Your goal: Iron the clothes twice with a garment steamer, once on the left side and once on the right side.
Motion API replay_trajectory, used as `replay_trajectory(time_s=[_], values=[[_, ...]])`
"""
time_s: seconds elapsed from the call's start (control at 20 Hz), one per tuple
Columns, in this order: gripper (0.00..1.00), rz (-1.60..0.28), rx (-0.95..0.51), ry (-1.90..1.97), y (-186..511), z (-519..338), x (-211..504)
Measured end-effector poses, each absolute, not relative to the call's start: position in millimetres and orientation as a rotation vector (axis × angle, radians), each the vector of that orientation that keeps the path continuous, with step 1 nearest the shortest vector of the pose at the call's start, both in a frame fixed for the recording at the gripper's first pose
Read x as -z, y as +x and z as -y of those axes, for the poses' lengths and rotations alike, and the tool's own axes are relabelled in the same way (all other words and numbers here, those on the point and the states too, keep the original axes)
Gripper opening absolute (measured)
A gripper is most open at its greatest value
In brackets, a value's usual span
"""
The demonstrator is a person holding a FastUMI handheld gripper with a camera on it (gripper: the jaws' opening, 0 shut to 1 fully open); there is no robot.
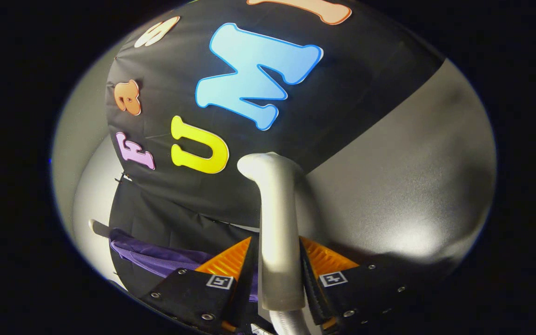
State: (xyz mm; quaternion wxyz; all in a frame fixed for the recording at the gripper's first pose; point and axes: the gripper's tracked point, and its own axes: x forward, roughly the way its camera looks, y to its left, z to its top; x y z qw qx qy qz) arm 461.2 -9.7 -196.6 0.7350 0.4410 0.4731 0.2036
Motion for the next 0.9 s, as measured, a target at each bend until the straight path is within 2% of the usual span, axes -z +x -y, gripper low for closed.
replay_trajectory(time_s=[0.05,0.25,0.6,0.9], values=[[0.42,-1.043,-0.445,0.989,459.2,7.3,197.4],[0.34,-1.033,-0.424,0.996,457.1,7.2,195.8],[0.31,-0.933,-0.411,0.966,443.3,-0.1,153.3],[0.31,-0.804,-0.399,0.988,388.8,-19.6,95.9]])
